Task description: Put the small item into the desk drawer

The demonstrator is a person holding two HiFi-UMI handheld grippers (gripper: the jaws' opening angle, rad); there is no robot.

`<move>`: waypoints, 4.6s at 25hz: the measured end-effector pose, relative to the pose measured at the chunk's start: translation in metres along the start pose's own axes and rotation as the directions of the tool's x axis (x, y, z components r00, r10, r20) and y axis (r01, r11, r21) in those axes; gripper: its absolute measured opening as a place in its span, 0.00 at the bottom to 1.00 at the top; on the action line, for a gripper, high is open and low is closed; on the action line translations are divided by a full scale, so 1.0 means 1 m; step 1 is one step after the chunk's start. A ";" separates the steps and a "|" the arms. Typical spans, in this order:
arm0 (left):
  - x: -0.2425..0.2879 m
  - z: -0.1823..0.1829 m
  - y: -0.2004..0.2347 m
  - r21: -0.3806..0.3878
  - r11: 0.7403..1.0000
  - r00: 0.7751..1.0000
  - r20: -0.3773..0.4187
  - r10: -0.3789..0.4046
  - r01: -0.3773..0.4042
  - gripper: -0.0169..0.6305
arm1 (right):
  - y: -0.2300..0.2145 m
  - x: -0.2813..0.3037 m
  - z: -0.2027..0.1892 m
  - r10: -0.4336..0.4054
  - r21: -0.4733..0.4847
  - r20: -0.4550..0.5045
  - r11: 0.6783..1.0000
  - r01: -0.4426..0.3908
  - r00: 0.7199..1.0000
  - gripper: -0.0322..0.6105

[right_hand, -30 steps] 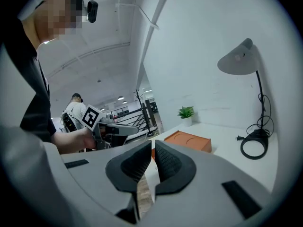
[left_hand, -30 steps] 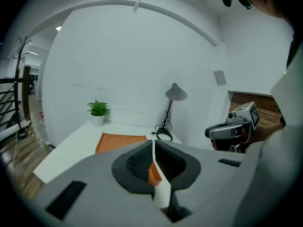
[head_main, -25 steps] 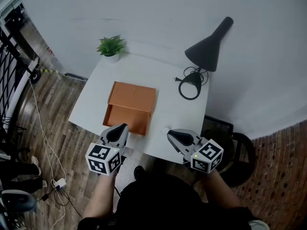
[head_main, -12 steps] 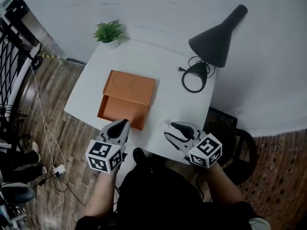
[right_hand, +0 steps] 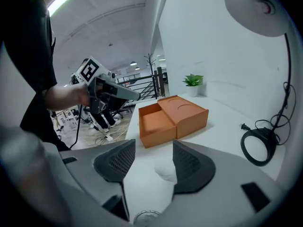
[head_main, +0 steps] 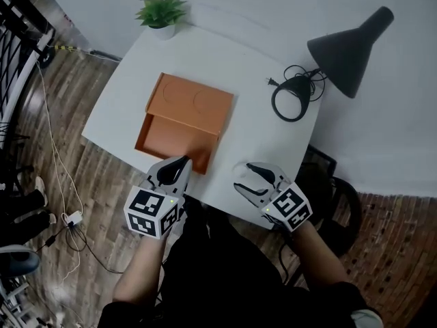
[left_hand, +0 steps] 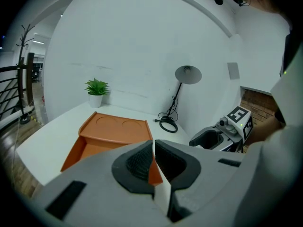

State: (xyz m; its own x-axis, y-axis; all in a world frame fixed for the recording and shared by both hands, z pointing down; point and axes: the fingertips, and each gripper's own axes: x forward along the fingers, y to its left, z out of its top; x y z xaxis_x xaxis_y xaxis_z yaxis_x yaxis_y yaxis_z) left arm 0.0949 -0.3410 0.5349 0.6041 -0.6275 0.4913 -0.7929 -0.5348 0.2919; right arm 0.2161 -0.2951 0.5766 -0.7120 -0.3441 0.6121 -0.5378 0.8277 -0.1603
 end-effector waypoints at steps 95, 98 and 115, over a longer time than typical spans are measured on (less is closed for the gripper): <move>-0.155 0.034 0.160 0.042 0.999 0.995 0.094 0.020 -0.024 0.06 | 0.067 0.129 0.167 -0.130 -0.056 0.038 0.990 0.132 0.991 0.30; -0.144 0.032 0.168 0.032 0.999 0.996 0.082 0.036 -0.038 0.06 | 0.063 0.141 0.166 -0.105 -0.069 0.028 0.992 0.107 0.994 0.30; -0.083 0.016 0.191 -0.059 0.994 0.996 0.006 0.094 -0.094 0.06 | 0.032 0.207 0.130 0.012 -0.092 -0.086 0.996 -0.020 0.996 0.30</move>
State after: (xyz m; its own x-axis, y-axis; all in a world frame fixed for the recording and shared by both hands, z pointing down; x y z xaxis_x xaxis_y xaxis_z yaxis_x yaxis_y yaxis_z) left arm -0.1053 -0.3995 0.5366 0.5273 -0.6786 0.5114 -0.8493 -0.4394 0.2926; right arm -0.0069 -0.3970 0.5977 -0.6770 -0.2944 0.6746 -0.4796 0.8717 -0.1009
